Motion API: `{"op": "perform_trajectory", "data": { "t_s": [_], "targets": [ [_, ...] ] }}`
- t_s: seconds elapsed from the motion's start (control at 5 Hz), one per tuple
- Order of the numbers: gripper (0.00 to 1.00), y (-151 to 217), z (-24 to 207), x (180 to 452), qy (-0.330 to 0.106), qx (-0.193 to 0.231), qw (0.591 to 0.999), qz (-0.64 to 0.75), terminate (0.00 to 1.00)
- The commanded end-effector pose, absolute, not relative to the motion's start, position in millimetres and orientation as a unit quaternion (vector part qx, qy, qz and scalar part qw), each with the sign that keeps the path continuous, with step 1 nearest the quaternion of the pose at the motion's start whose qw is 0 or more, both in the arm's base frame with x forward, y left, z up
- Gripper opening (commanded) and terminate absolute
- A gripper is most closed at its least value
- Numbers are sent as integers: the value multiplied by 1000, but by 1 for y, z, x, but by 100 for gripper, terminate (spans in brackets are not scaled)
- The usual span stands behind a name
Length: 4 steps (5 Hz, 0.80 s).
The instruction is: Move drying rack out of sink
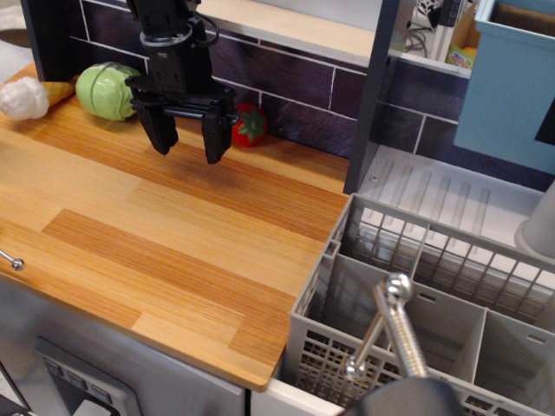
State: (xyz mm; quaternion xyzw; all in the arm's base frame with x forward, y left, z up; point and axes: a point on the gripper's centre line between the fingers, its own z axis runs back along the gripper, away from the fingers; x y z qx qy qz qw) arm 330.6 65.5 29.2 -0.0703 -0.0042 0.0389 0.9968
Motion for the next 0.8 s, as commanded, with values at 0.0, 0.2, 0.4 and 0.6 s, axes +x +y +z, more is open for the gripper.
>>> {"op": "perform_trajectory", "data": {
  "t_s": [0.0,0.2,0.4,0.6],
  "targets": [
    [100,65,29,331,-4,-70,997,39,0],
    [100,43,41,327,1,-98,995,34,0],
    [100,5,51,320,2,-142,989,51,0],
    [100,-39,75,313,11,-194,979,61,0]
  ]
}}
